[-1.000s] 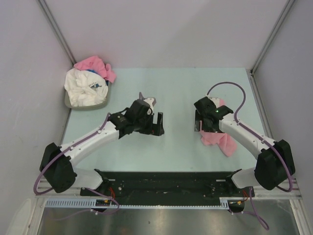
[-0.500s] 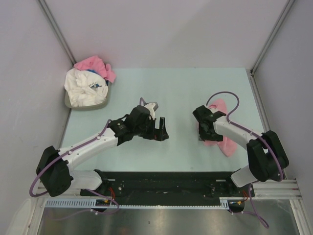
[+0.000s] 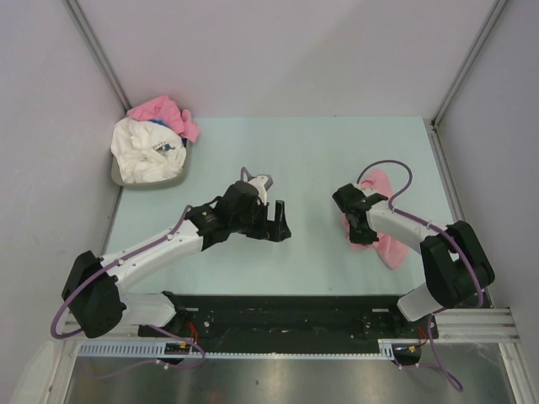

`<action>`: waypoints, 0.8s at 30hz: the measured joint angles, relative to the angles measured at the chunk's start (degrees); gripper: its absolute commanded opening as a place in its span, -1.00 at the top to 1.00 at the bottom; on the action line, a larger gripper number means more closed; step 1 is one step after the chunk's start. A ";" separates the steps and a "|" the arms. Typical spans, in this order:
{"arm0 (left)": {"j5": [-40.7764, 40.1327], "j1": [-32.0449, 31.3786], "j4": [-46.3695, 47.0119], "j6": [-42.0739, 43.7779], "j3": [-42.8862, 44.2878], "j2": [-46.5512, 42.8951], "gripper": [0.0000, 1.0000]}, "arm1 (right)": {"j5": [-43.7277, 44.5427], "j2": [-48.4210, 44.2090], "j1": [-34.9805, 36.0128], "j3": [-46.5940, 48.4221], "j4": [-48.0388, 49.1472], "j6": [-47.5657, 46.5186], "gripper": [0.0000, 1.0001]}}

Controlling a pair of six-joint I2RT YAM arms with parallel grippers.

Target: Fold and stack the t-shirts

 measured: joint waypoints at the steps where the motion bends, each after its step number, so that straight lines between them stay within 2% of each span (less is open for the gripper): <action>1: 0.00 0.00 0.00 0.00 0.00 0.00 -0.99 | 0.15 0.00 -0.02 0.00 0.02 0.02 1.00; 9: -1.29 -0.02 -0.46 0.20 0.07 -0.02 -1.00 | 1.27 -2.47 1.95 2.01 -2.36 -0.20 1.00; 14: -3.48 -0.02 -3.17 0.96 1.42 -0.90 -1.00 | -1.62 -2.58 9.09 18.38 -4.83 -3.61 1.00; 20: -7.61 0.00 -5.46 0.94 2.08 -6.36 -1.00 | -7.08 5.75 17.53 54.21 -7.15 -9.57 1.00; 24: -10.58 0.00 -7.50 0.90 2.10 -11.23 -1.00 | -7.43 19.54 21.92 91.49 -15.65 -12.90 1.00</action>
